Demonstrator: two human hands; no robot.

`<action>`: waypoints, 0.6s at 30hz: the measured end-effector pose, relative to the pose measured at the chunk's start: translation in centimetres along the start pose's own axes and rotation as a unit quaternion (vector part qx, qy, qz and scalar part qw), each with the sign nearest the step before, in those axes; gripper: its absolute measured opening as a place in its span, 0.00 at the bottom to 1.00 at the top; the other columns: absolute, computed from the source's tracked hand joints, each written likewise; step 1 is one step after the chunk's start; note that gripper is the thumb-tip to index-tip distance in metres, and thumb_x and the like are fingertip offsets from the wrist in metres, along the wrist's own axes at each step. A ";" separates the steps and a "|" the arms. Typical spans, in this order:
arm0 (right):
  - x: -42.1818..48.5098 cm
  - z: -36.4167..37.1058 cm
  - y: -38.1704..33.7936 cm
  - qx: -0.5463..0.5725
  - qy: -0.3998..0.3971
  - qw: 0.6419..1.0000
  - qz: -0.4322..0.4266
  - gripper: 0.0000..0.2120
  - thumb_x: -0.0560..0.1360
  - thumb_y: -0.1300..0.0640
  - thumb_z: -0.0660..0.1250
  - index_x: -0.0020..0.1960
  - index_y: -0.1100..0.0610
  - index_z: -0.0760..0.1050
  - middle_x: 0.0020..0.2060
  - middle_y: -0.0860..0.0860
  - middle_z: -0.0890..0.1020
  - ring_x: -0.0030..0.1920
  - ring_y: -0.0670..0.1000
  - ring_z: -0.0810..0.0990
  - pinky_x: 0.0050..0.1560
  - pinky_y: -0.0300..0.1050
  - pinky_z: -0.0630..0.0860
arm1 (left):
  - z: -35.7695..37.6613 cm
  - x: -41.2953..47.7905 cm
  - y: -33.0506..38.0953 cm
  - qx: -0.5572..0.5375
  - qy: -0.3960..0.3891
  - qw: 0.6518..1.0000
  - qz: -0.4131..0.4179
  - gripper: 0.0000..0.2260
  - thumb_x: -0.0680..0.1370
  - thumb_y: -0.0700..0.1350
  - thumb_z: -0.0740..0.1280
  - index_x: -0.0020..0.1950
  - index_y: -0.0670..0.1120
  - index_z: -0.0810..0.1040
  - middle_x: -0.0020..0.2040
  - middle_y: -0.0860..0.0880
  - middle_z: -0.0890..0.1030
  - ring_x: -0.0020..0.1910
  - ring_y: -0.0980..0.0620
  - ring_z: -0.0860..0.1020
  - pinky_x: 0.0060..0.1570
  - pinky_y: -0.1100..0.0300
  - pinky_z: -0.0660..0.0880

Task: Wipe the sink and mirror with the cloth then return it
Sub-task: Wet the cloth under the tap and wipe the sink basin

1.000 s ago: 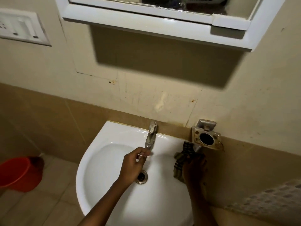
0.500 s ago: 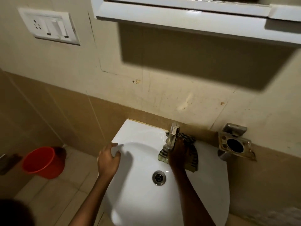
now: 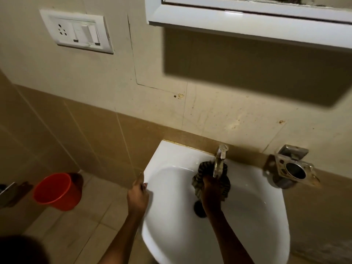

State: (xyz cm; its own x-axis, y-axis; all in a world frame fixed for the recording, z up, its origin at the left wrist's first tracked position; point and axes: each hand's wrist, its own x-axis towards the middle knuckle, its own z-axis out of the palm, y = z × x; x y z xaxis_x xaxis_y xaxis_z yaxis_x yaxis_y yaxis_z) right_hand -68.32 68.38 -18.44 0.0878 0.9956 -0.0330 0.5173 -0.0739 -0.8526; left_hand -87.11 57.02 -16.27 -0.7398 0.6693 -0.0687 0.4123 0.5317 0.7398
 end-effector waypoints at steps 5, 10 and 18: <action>2.7 3.3 -0.7 -0.203 -0.049 0.957 -0.202 0.23 0.76 0.55 0.49 0.63 0.67 0.72 0.59 0.65 0.78 0.60 0.65 0.77 0.61 0.62 0.71 | 0.4 0.2 -0.5 -0.032 -0.004 0.999 0.043 0.20 0.75 0.32 0.60 0.67 0.39 0.72 0.63 0.39 0.77 0.58 0.39 0.77 0.55 0.56 0.71; 4.3 7.1 -3.8 -0.257 0.010 0.956 -0.139 0.34 0.78 0.44 0.41 0.64 0.68 0.70 0.60 0.66 0.77 0.62 0.66 0.75 0.63 0.62 0.70 | 1.1 0.6 -1.3 -0.037 -0.018 0.998 0.054 0.21 0.78 0.34 0.57 0.71 0.40 0.67 0.69 0.40 0.73 0.66 0.42 0.73 0.65 0.55 0.68; 0.1 14.3 -9.0 -0.296 -0.067 0.925 -0.231 0.22 0.72 0.48 0.53 0.61 0.49 0.76 0.62 0.54 0.79 0.63 0.58 0.76 0.66 0.72 0.57 | 1.2 0.6 -1.2 -0.117 0.000 0.991 0.061 0.29 0.78 0.56 0.46 0.74 0.42 0.59 0.75 0.42 0.64 0.74 0.45 0.63 0.70 0.55 0.60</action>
State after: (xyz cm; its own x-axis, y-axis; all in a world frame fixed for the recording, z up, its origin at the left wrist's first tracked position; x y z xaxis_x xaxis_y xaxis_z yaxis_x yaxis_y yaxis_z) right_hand -85.16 70.01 -18.28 -0.3433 0.9245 0.1656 0.8521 0.3808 -0.3592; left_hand -87.40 57.39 -17.99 -0.6923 0.7209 0.0306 0.3634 0.3117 0.8780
